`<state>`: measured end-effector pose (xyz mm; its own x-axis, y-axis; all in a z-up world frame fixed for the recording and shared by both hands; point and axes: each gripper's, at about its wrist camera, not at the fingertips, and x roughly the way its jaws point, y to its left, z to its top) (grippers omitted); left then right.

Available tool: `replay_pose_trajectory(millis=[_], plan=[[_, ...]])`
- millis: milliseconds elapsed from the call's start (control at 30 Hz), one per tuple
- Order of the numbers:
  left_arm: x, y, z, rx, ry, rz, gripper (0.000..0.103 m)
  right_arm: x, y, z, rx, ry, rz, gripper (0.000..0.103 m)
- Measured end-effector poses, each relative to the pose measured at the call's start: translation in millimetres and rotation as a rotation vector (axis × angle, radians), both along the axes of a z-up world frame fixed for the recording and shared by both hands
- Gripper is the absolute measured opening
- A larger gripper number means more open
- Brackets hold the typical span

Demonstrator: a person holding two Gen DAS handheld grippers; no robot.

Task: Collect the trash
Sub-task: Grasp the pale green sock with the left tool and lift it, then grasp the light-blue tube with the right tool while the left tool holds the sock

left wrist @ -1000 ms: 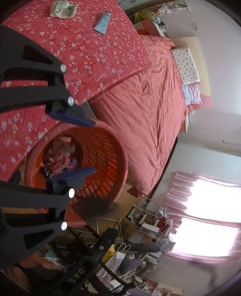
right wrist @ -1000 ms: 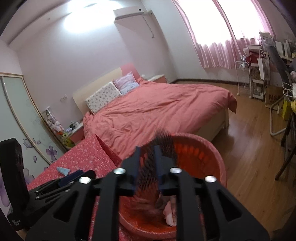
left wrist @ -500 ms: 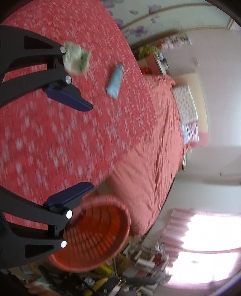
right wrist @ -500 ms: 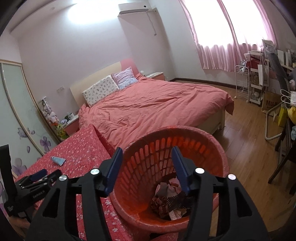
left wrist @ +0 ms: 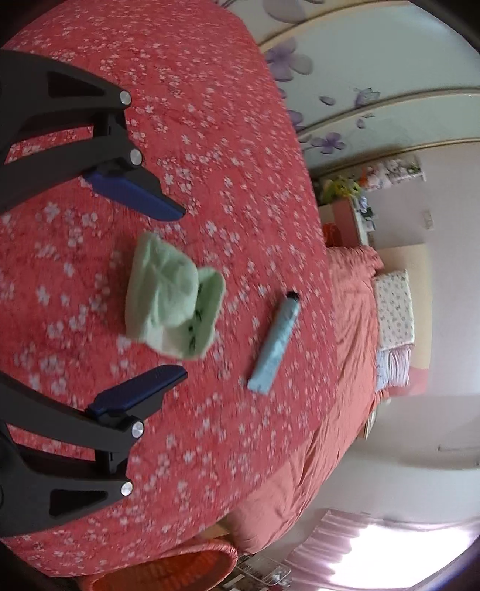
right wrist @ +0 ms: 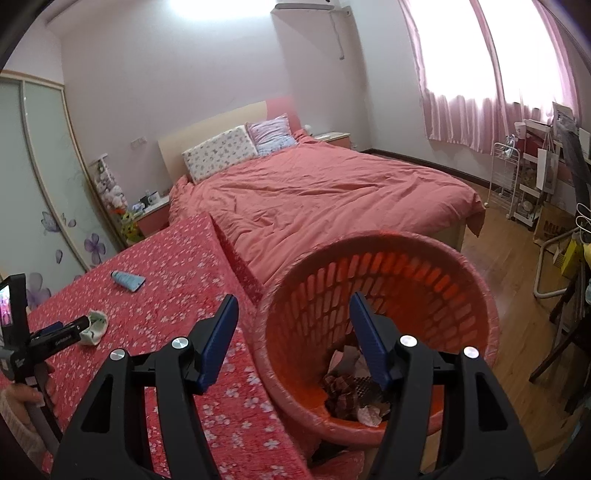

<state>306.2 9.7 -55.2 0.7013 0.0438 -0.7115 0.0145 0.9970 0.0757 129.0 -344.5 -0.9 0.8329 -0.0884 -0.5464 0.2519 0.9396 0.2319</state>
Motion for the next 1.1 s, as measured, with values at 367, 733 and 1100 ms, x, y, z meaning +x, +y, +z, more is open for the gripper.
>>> replay_pose_trajectory(millis=[367, 733, 1100], plan=[[21, 11, -24, -0.029, 0.082, 0.038, 0.057, 14, 42, 3, -0.033, 0.017, 0.095, 0.063], [23, 61, -10, -0.046, 0.046, 0.082, 0.011, 42, 90, 3, -0.052, 0.035, 0.212, 0.063], [27, 157, -7, -0.088, 0.047, 0.193, 0.012, 82, 147, -7, -0.053, 0.082, 0.347, 0.063]])
